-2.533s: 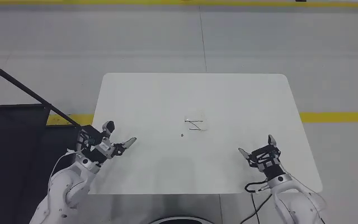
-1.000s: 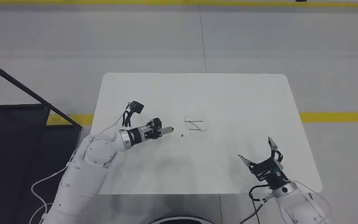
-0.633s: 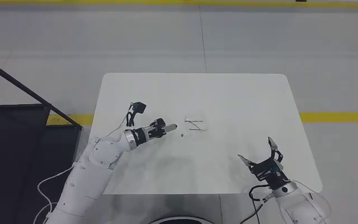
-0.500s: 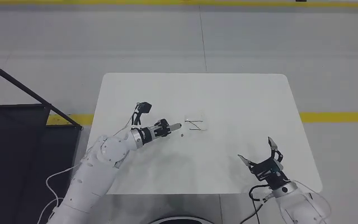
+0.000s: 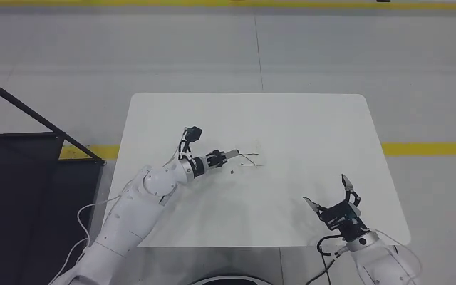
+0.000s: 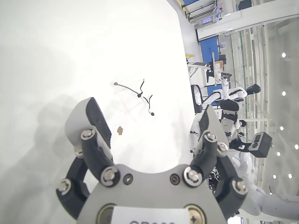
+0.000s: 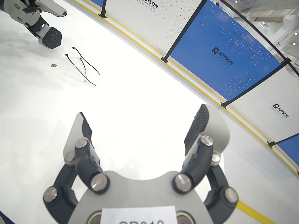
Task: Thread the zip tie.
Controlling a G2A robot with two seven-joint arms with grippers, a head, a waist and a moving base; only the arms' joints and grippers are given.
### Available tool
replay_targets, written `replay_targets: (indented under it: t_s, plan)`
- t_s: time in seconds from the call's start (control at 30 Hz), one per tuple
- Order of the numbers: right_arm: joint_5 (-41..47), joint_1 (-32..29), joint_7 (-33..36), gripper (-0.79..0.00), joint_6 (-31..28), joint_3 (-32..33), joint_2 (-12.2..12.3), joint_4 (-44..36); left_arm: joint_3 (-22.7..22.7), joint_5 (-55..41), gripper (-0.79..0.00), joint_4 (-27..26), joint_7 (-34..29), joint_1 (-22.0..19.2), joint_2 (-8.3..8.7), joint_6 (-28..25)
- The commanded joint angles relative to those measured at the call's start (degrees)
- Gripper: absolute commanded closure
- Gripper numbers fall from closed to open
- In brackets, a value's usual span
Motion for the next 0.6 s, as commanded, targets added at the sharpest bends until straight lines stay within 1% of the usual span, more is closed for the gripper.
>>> replay_targets:
  t_s: [0.0,0.07,0.1,0.17,0.2,0.27,0.37,0.47,0.57]
  plan:
    - [0.0,0.0,0.0,-0.785,0.0,0.0,0.0,0.0,0.4,-0.1,-0.770,0.8,-0.1,-0.5,-0.16,-0.1]
    - [0.0,0.0,0.0,-0.785,0.0,0.0,0.0,0.0,0.7,-0.2,-0.745,1.5,-0.1,-0.9,-0.34,0.0]
    - [0.0,0.0,0.0,-0.785,0.0,0.0,0.0,0.0,0.9,-0.1,-0.720,1.9,0.0,-1.1,-0.43,0.1]
    - [0.0,0.0,0.0,-0.785,0.0,0.0,0.0,0.0,1.2,-0.3,-0.643,2.6,0.1,-1.6,-0.61,0.3]
    - [0.0,0.0,0.0,-0.785,0.0,0.0,0.0,0.0,1.3,-0.5,-0.634,3.0,0.0,-1.8,-0.69,0.4]
    - [0.0,0.0,0.0,-0.785,0.0,0.0,0.0,0.0,1.5,-0.8,-0.566,3.8,0.1,-2.2,-0.85,0.5]
    - [0.0,0.0,0.0,-0.785,0.0,0.0,0.0,0.0,1.8,-1.0,-0.496,4.7,0.3,-2.7,-1.10,0.8]
    - [0.0,0.0,0.0,-0.785,0.0,0.0,0.0,0.0,2.2,-1.2,-0.443,5.4,0.4,-3.2,-1.35,0.9]
    - [0.0,0.0,0.0,-0.785,0.0,0.0,0.0,0.0,2.7,-1.4,-0.431,6.1,0.2,-3.7,-1.63,1.0]
